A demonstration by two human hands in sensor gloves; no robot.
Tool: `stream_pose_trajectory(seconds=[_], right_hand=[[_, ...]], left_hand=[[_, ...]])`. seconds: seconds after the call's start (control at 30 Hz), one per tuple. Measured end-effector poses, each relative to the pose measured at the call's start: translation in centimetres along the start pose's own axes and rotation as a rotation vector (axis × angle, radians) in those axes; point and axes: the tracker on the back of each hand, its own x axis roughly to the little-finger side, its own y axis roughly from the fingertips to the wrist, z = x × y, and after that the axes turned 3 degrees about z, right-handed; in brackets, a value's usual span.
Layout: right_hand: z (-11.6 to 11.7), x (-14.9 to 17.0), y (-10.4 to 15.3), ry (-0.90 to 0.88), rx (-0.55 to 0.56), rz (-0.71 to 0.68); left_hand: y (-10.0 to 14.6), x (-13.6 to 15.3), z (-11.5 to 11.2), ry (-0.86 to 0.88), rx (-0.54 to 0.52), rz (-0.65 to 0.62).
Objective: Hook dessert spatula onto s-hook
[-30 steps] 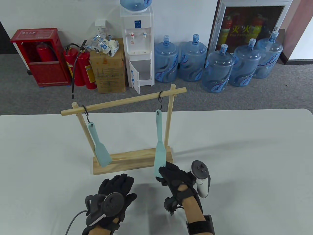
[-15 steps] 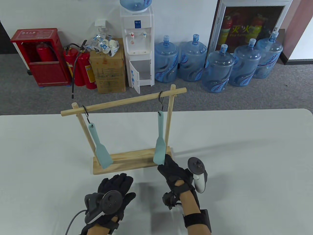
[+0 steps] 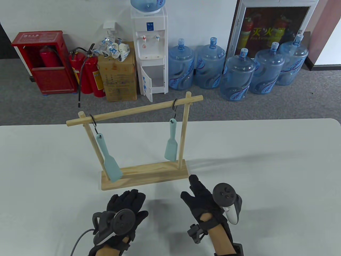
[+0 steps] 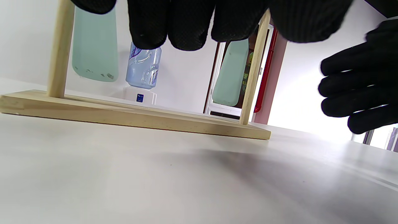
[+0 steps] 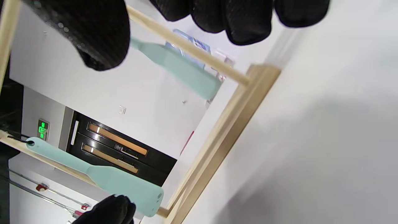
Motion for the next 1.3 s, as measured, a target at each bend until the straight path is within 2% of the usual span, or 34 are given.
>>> stream_pose_trajectory(seconds=[0.2,0.43,0.77,0.97,1.1,1.3], right_hand=[[-1.8,0.1,2.2,0.156,0.068,-0.058],[-3.4,0.8,3.7,0.327,0.094,-0.076],[-4.5,1.2,5.8,0.572,0.132,-0.105],[-4.6,2.5,6.3,0.702,0.184,-0.138],[-4.5,3.7,6.1,0.719,0.141,-0.101],[-4.6,4.2,6.2,0.749,0.151,-0.091]], left_hand=[[-0.1,0.1,-0.4,-0.010,0.017,0.007],[-0.2,-0.2,-0.7,-0.024,0.033,0.008],[-0.2,-0.3,-0.9,-0.035,0.043,0.004],[-0.2,-0.3,-1.1,-0.040,0.047,0.002],[-0.2,-0.4,-1.2,-0.038,0.047,0.002],[-0.1,-0.4,-1.3,-0.045,0.053,0.004]])
